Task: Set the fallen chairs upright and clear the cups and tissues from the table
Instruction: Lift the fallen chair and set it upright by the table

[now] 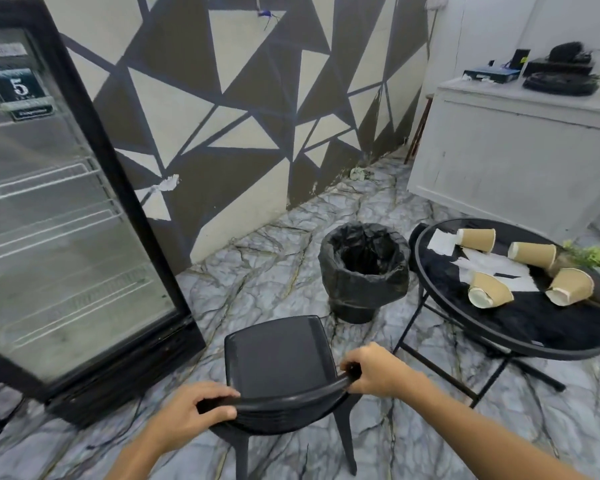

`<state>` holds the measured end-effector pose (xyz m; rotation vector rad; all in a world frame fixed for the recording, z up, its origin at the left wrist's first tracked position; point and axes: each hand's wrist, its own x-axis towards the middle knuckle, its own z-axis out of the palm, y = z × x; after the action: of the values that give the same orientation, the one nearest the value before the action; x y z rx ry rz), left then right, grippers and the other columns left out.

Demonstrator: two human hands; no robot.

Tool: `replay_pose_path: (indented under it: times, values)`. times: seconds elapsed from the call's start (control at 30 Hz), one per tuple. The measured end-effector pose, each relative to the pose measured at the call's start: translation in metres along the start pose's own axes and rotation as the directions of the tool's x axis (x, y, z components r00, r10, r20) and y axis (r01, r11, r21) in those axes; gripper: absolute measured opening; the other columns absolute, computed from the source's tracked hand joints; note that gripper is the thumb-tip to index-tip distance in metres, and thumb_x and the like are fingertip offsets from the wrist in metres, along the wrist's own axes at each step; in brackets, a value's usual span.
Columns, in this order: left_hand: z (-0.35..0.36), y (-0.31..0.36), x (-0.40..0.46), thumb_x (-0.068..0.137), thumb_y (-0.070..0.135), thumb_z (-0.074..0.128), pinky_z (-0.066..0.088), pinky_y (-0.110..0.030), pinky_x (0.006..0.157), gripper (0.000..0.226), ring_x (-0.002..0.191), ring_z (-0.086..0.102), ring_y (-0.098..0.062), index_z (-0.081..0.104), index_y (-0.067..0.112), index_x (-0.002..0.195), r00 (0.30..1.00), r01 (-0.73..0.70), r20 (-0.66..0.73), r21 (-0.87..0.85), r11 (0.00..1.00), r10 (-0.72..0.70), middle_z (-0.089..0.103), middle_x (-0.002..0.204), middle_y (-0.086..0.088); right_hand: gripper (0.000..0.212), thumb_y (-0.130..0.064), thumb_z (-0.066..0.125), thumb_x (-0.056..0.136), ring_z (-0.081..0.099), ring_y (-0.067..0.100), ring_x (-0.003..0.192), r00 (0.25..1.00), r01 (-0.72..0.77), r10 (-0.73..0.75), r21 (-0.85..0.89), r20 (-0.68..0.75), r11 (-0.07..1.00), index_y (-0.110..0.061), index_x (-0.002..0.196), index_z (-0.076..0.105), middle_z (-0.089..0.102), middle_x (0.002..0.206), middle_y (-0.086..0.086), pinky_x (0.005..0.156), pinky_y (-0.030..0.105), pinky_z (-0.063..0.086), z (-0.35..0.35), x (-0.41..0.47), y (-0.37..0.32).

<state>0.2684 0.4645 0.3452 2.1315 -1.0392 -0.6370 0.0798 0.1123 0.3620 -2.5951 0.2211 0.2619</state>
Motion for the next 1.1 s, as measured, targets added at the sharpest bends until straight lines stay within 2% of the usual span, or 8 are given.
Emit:
replay_pose_path:
  times: [0.1, 0.3, 0.4, 0.5, 0.73, 0.9, 1.0, 1.1]
  values:
    - [0.010, 0.003, -0.009, 0.078, 0.070, 0.068, 0.050, -0.026, 0.096, 0.032, 0.106, 0.063, 0.010, 0.072, 0.054, 0.106, 0.998, 0.035, 0.052, 0.034, 0.999, -0.037, 0.069, 0.110, 0.033, 0.021, -0.029, 0.073, 0.074, 0.062, 0.002, 0.076, 0.998, -0.028, 0.033, 0.108, -0.047, 0.994, -0.023, 0.094, 0.071, 0.064, 0.080, -0.017, 0.068, 0.017, 0.048, 0.014, -0.012, 0.008]
    - [0.033, 0.032, -0.013, 0.068, 0.091, 0.053, 0.039, -0.035, 0.106, 0.062, 0.111, 0.052, 0.013, 0.056, 0.058, 0.121, 0.995, 0.081, 0.039, 0.218, 0.973, -0.092, 0.062, 0.114, 0.035, 0.034, -0.043, 0.072, 0.070, 0.060, -0.003, 0.077, 0.996, -0.006, 0.024, 0.200, -0.088, 0.980, -0.027, 0.100, 0.069, 0.063, 0.082, -0.020, 0.069, 0.014, 0.046, 0.020, -0.017, 0.011]
    - [0.063, 0.055, -0.010, 0.069, 0.097, 0.038, 0.017, -0.046, 0.110, 0.063, 0.110, 0.047, 0.012, 0.053, 0.060, 0.118, 0.992, 0.121, -0.070, 0.353, 0.928, -0.102, 0.060, 0.106, 0.035, 0.027, -0.049, 0.068, 0.072, 0.054, 0.001, 0.080, 0.994, 0.038, -0.022, 0.140, -0.108, 0.989, -0.031, 0.092, 0.066, 0.059, 0.079, -0.018, 0.072, 0.021, 0.046, 0.020, -0.023, 0.016]
    - [0.075, 0.061, -0.007, 0.069, 0.099, 0.027, 0.022, -0.038, 0.103, 0.066, 0.099, 0.051, 0.010, 0.061, 0.052, 0.101, 0.977, 0.156, -0.195, 0.402, 0.902, -0.082, 0.063, 0.092, 0.033, 0.026, -0.054, 0.065, 0.074, 0.049, 0.001, 0.087, 0.991, 0.069, -0.058, 0.098, -0.119, 0.993, -0.034, 0.091, 0.064, 0.057, 0.081, -0.018, 0.077, 0.020, 0.041, 0.019, -0.026, 0.020]
    - [0.070, 0.037, -0.013, 0.071, 0.096, 0.038, 0.017, -0.037, 0.109, 0.052, 0.110, 0.043, 0.014, 0.061, 0.059, 0.100, 0.957, 0.191, -0.258, 0.226, 0.955, -0.130, 0.063, 0.101, 0.036, 0.040, -0.065, 0.064, 0.072, 0.051, -0.001, 0.092, 0.988, 0.050, -0.033, 0.114, -0.149, 0.992, -0.032, 0.096, 0.069, 0.064, 0.089, -0.014, 0.081, 0.018, 0.041, 0.013, -0.025, 0.029]
    - [0.056, 0.012, -0.023, 0.066, 0.093, 0.054, 0.037, -0.026, 0.094, 0.054, 0.114, 0.044, 0.008, 0.063, 0.054, 0.102, 0.930, 0.224, -0.314, 0.075, 0.972, -0.190, 0.062, 0.106, 0.035, 0.040, -0.062, 0.067, 0.075, 0.050, 0.007, 0.098, 0.988, -0.028, 0.037, 0.065, -0.148, 0.998, -0.035, 0.103, 0.066, 0.059, 0.098, -0.015, 0.086, 0.024, 0.042, 0.007, -0.023, 0.052]
    - [0.051, 0.011, -0.016, 0.062, 0.088, 0.065, 0.037, -0.020, 0.088, 0.058, 0.110, 0.040, 0.012, 0.064, 0.049, 0.105, 0.967, 0.168, -0.213, 0.126, 0.978, -0.139, 0.059, 0.110, 0.034, 0.036, -0.061, 0.072, 0.071, 0.053, 0.005, 0.088, 0.996, 0.007, -0.002, 0.053, -0.088, 0.999, -0.034, 0.093, 0.067, 0.063, 0.088, -0.014, 0.079, 0.024, 0.043, 0.007, -0.013, 0.053]
    - [0.046, 0.012, -0.004, 0.055, 0.082, 0.075, 0.039, -0.014, 0.084, 0.054, 0.103, 0.047, 0.012, 0.060, 0.062, 0.103, 0.984, 0.154, -0.126, 0.239, 0.959, -0.127, 0.062, 0.103, 0.035, 0.038, -0.059, 0.076, 0.071, 0.055, 0.005, 0.088, 0.998, 0.042, -0.043, -0.031, -0.040, 0.999, -0.034, 0.098, 0.068, 0.068, 0.091, -0.017, 0.080, 0.025, 0.045, 0.011, 0.002, 0.047]
